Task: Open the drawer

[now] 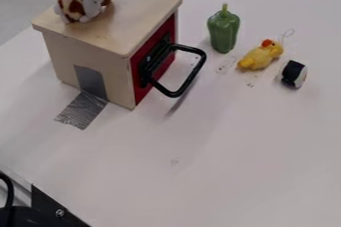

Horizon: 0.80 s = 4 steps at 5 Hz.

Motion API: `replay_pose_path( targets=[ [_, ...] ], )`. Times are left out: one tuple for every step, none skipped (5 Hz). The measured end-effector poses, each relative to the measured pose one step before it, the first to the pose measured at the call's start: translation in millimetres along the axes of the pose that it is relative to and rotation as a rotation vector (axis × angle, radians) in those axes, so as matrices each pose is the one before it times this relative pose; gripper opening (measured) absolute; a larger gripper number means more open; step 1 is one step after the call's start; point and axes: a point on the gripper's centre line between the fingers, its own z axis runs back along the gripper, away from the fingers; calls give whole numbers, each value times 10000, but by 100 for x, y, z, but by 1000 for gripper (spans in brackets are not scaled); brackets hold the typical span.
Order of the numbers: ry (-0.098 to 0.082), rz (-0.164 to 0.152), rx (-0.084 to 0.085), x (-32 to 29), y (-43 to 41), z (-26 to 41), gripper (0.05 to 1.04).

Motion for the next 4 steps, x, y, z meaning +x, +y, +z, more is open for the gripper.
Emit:
replay_pose_path(
  targets=[
    [361, -1, -113, -267, -304, -1244, 998],
    [231, -43, -929, -1884, -3793, -2103, 998],
    [67, -433, -171, -1436, -3316, -719, 998],
    [273, -761, -31, -1478, -3142, -2147, 998]
  ],
)
